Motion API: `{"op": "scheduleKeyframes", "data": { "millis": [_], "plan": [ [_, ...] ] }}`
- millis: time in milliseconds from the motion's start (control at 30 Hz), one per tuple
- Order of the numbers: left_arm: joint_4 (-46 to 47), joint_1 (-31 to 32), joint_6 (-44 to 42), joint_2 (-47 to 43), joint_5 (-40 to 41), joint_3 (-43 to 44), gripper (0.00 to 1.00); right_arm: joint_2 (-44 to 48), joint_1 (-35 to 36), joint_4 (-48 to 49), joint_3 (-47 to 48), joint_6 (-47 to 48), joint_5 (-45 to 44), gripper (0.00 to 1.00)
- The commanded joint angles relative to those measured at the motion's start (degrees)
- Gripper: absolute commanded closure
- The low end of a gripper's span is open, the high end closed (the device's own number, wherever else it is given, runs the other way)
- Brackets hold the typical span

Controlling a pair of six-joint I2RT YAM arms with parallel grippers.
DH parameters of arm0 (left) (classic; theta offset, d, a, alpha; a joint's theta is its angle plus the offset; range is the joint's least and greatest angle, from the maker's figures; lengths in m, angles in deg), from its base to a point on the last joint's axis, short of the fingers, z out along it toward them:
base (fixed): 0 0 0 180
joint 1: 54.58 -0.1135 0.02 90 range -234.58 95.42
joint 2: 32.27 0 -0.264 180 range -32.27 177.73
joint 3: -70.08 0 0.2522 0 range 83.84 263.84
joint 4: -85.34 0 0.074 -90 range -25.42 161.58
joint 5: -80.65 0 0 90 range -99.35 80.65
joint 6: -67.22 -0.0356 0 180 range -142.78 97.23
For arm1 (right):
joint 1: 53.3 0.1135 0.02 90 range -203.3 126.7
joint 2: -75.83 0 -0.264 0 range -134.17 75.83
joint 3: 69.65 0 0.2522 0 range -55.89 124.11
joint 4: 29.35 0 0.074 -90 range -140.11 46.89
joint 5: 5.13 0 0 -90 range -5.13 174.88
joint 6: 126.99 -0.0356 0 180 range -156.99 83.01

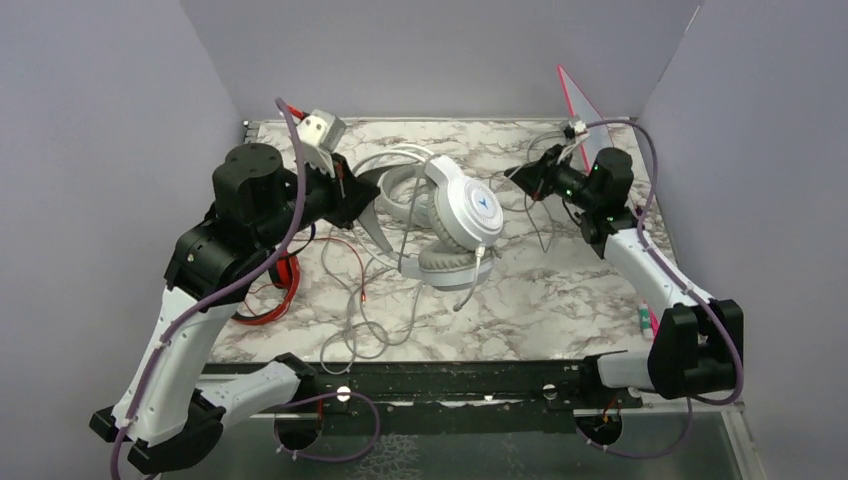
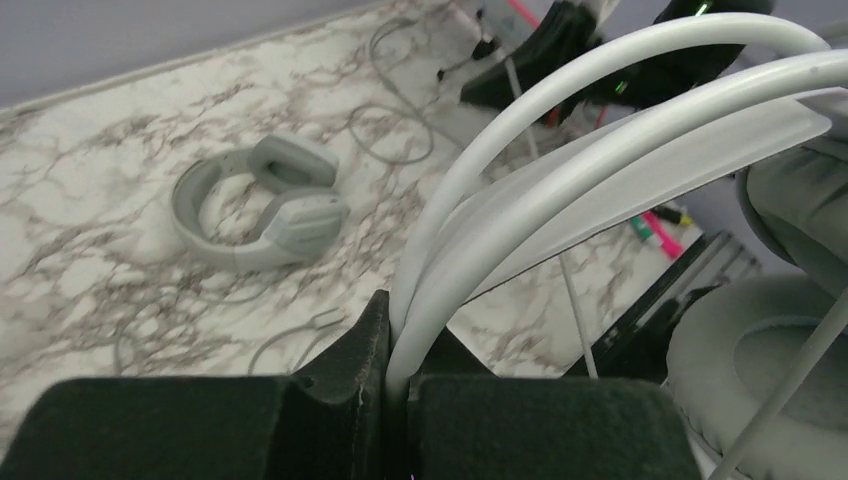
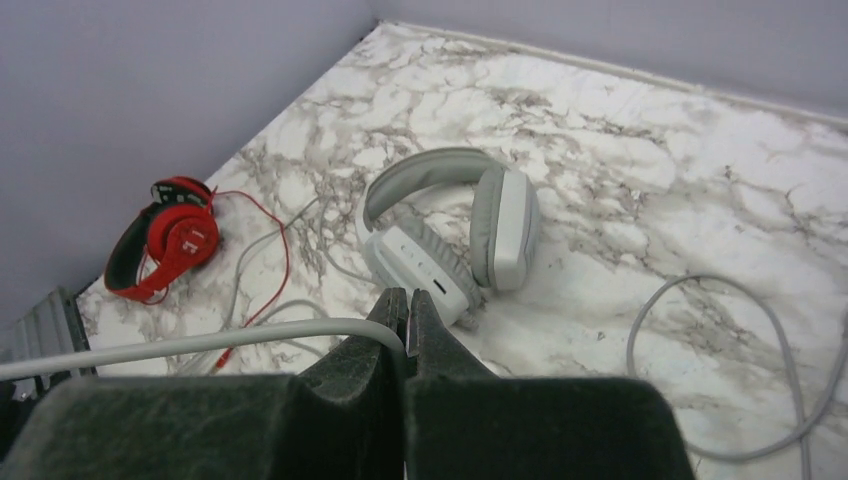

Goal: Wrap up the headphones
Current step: Wrap the headphones cable around the headphones.

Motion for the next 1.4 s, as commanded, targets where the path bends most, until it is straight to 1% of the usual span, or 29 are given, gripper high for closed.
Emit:
{"op": "scheduleKeyframes", "data": {
  "millis": [0, 100, 167, 233, 300, 433, 467, 567, 700, 800, 900, 967, 1067, 1233, 1367],
  "plan": [
    [-8.2, 0.0, -11.0, -5.8, -2.8, -7.1, 1.0, -3.8, -4.1, -18.1, 11.0, 2.9, -0.3, 1.0],
    [-12.0, 0.1, -14.5, -5.1, 2.2, -12.5, 1.0, -7.5, -4.4, -28.0, 21.2, 5.5, -0.5, 1.0],
    [-12.4, 1.5, -15.2, -4.7, 6.4, -15.0, 1.0, -9.4, -4.7, -31.5, 26.0, 6.5, -1.4, 1.0],
    [-13.3, 3.1, -15.2, -3.2, 12.6, -15.5, 1.0, -11.3, -5.6, -34.6, 30.5, 6.8, -2.3, 1.0],
    [-14.4, 6.2, -14.9, -1.3, 18.5, -16.5, 1.0, -12.9, -6.2, -36.7, 35.0, 6.6, -1.7, 1.0],
    [-13.8, 12.5, -13.2, 3.7, 23.1, -18.5, 1.0, -16.5, -6.3, -41.2, 43.4, 7.1, 1.8, 1.0],
    [-13.4, 13.8, -12.9, 5.0, 24.4, -18.5, 1.0, -17.0, -6.3, -42.1, 45.0, 7.2, 2.2, 1.0],
    [-11.9, 14.7, -13.5, 8.4, 26.5, -18.6, 1.0, -17.7, -6.3, -43.7, 47.9, 7.6, 2.7, 1.0],
    [-11.1, 14.8, -13.6, 12.4, 33.8, -20.5, 1.0, -18.5, -6.3, -47.7, 52.3, 8.7, 2.2, 1.0],
    [-10.7, 14.8, -13.1, 15.2, 35.7, -21.8, 1.0, -19.0, -6.2, -50.7, 55.3, 9.1, 4.9, 1.0],
    [-9.8, 14.8, -12.4, 17.5, 39.5, -21.2, 1.0, -18.2, -5.8, -52.4, 55.7, 9.2, 6.7, 1.0],
    [-9.7, 14.8, -12.8, 19.6, 40.0, -20.2, 1.0, -17.4, -5.3, -52.3, 55.1, 9.2, 7.8, 1.0],
    [-7.8, 14.9, -14.1, 20.7, 38.1, -19.1, 1.0, -18.1, -3.6, -52.6, 55.7, 9.6, 8.7, 1.0],
    [-3.6, 15.9, -14.7, 19.7, 34.1, -19.4, 1.0, -21.4, -2.1, -53.5, 58.8, 8.0, 7.5, 1.0],
    [-3.9, 16.2, -14.4, 20.2, 35.2, -20.8, 1.0, -22.2, -1.9, -52.6, 61.7, 6.1, 8.8, 1.0]
  ]
}}
